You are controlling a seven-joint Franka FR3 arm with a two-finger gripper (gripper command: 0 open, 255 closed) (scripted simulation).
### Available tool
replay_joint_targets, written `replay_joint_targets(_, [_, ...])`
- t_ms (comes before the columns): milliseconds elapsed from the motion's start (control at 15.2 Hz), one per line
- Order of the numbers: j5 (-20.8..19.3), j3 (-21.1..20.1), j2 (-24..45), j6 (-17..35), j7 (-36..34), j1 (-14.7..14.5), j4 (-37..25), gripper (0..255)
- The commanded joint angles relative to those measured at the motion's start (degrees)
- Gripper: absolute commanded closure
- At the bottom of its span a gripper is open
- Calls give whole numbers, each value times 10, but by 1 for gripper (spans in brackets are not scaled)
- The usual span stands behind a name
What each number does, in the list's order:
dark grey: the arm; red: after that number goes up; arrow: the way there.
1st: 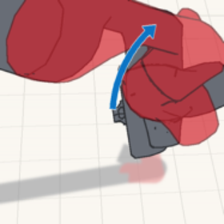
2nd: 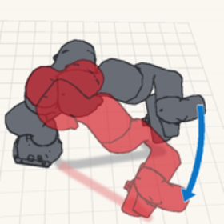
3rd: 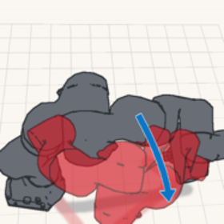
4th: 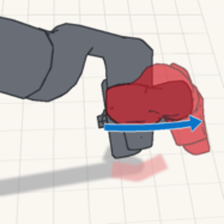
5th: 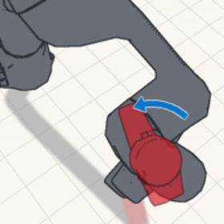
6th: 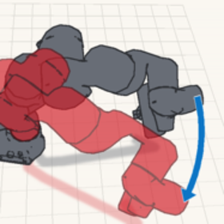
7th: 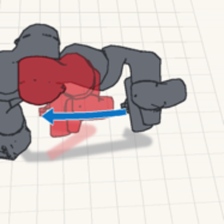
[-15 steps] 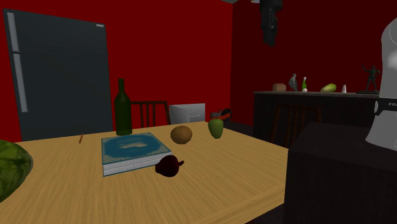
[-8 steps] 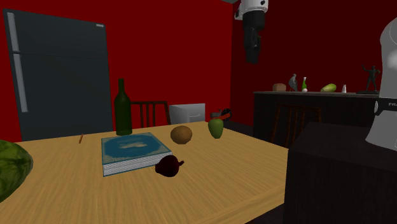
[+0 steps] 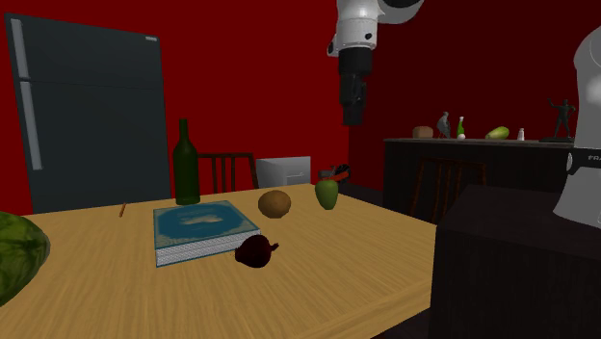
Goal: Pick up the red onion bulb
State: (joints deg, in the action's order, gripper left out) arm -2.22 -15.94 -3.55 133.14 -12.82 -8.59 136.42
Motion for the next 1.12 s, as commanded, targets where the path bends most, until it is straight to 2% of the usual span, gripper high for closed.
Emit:
replay_joint_targets(0, [-15, -7, 47, 28, -13, -5, -19, 0])
replay_joint_targets(528, [-88, -11, 221, 94, -63, -44, -121, 0])
replay_joint_targets(1056, [-140, 5, 388, 120, -88, -104, -263, 0])
